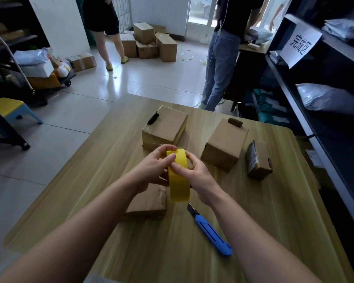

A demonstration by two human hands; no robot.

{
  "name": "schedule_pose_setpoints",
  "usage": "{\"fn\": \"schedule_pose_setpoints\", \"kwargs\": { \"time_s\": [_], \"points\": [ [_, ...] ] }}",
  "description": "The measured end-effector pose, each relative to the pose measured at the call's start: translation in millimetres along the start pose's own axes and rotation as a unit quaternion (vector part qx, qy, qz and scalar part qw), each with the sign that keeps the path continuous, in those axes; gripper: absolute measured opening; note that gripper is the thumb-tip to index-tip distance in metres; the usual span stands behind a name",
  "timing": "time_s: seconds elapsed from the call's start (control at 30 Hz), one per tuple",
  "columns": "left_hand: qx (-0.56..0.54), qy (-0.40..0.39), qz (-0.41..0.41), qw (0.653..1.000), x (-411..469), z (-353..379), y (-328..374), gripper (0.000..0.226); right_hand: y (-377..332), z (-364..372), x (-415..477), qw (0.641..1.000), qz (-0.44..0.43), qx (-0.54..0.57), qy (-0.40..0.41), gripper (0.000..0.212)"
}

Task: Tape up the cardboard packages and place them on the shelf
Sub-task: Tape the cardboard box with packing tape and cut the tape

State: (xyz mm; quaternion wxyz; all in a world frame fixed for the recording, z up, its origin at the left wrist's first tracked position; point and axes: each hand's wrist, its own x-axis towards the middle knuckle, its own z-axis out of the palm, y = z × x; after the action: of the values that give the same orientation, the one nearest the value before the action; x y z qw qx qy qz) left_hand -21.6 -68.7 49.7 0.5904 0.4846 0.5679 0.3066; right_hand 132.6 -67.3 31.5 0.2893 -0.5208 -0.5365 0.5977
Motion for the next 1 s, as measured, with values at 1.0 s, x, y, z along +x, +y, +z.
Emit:
{"fn": "schedule_pose_setpoints", "kwargs": {
  "time_s": [1.0],
  "points": [
    [0.369, 0.151, 0.004, 0.917, 72.2, -15.3, -40.1, 0.018, -2.7, 23.1, -17.9, 0.948, 0.228, -0.222, 0.020, 0.062]
  ]
}}
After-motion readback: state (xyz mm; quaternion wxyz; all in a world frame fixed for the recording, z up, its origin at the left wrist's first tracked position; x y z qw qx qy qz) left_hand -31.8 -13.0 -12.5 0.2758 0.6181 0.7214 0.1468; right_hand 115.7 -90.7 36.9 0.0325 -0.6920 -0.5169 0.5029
